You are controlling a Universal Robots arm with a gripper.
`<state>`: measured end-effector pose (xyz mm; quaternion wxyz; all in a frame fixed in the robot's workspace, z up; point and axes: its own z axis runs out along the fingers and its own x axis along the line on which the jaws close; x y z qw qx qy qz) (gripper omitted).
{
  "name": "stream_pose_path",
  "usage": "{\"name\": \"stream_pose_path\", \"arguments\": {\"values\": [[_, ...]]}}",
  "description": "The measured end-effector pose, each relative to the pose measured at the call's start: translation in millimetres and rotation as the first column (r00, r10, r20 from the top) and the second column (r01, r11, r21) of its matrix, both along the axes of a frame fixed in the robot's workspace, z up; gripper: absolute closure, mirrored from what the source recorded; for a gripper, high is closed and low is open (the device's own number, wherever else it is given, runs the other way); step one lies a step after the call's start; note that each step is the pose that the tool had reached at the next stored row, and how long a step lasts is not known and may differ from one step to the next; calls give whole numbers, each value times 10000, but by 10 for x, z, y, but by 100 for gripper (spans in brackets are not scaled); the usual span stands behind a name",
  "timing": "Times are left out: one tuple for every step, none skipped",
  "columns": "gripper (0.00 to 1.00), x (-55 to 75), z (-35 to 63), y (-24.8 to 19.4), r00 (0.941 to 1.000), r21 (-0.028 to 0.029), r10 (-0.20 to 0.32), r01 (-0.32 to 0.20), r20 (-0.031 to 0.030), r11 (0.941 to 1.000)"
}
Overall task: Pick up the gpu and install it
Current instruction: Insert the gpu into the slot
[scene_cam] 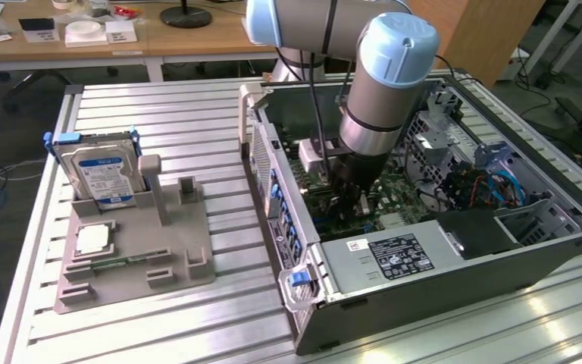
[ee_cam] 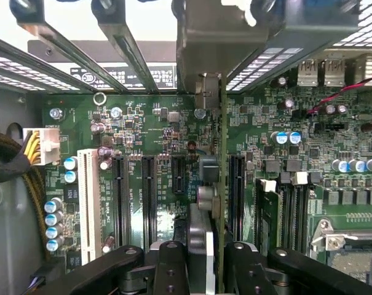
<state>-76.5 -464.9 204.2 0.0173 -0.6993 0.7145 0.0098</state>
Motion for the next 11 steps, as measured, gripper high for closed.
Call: {"name": "stream_pose_path", "arguments": {"values": [[72, 0, -3, 0, 10000, 1, 0, 0, 3, 10000], [72, 1, -3, 1, 10000, 2, -1, 1, 4, 10000], [72, 1, -3, 1, 10000, 2, 0, 0, 4, 10000], [72, 1, -3, 1, 10000, 2, 0, 0, 4, 10000], [72, 1, -3, 1, 10000, 3, 0, 0, 4, 10000], [72, 1, -4, 1, 10000, 3, 1, -1, 4, 10000], [72, 2, -3, 1, 10000, 2, 1, -1, 4, 10000], [72, 2, -4, 1, 10000, 2, 1, -1, 7, 10000], [71, 3, -15, 5, 10000, 32, 0, 0, 22, 10000], [71, 3, -9, 3, 10000, 18, 2, -2, 18, 10000], [65, 3, -2, 2, 10000, 6, 2, -2, 13, 10000]]}}
